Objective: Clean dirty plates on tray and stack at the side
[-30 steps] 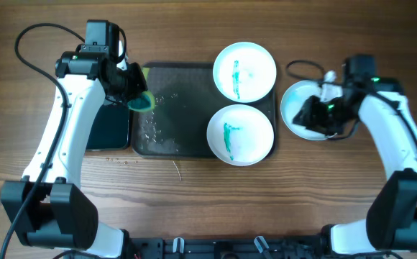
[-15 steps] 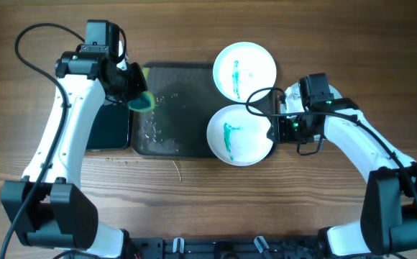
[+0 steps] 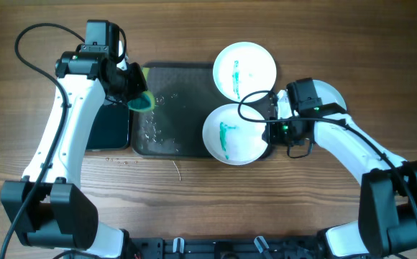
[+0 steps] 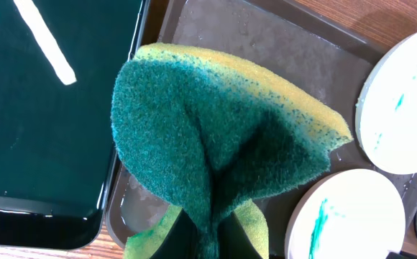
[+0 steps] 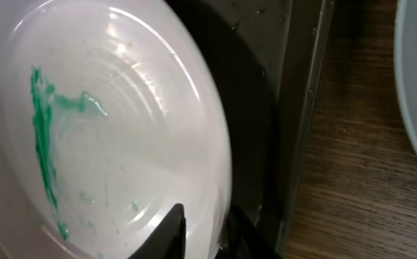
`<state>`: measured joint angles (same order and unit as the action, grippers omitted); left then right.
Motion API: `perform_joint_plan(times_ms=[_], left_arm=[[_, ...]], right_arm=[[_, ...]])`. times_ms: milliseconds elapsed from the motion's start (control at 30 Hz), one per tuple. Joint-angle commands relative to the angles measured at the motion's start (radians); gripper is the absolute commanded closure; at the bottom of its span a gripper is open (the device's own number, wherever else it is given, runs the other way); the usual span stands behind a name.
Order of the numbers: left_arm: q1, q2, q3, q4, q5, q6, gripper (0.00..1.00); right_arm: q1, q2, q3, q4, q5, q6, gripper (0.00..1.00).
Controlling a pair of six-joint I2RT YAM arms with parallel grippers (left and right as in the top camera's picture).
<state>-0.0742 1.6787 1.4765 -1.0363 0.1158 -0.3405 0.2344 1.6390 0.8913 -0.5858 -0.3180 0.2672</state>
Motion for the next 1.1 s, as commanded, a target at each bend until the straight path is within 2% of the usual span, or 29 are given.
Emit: perform_joint_plan(times_ms=[0,100,233,467,567,633,700,800,933,1000,1067], left_arm=[[-0.003,0.003,0.006,0.003,-0.009,0.020,0.96],[-0.003,0.003,0.006,0.003,-0.009,0.023,0.96],[-0.003,0.003,0.006,0.003,-0.009,0.023,0.96],[-0.003,0.003,0.006,0.003,-0.009,0.022,0.96],[-0.003,0.003,0.006,0.002,-0.009,0.022,0.96],[-0.003,0.003,0.006,0.003,-0.009,0.022,0.96],[-0.003,0.003,0.006,0.003,-0.009,0.020,0.96],[-0.003,0.004,0.006,0.003,-0.009,0.019,0.96],[-0.003,0.006,-0.010,0.008,-0.009,-0.012,0.96],[-0.003,0.009,-0.035,0.018,-0.002,-0.032,0.96],[-0.003,0.011,-0.060,0.027,0.005,-0.034,0.96]], right_arm=[[0.051,0.066,-0.003,0.034,0.042,0.111,0.87],[0.130,0.084,0.006,0.092,0.042,0.187,0.96],[0.233,0.084,0.048,0.163,0.069,0.288,0.96],[0.346,0.113,0.053,0.356,0.254,0.592,0.96],[0.368,0.158,0.053,0.426,0.259,0.634,0.96],[0.374,0.190,0.054,0.454,0.244,0.634,0.94],[0.374,0.198,0.062,0.453,0.236,0.618,0.80],[0.373,0.200,0.107,0.417,0.236,0.545,0.70],[0.359,0.249,0.202,0.363,0.244,0.384,0.69],[0.343,0.293,0.238,0.325,0.243,0.344,0.72],[0.339,0.320,0.248,0.312,0.224,0.338,0.79]])
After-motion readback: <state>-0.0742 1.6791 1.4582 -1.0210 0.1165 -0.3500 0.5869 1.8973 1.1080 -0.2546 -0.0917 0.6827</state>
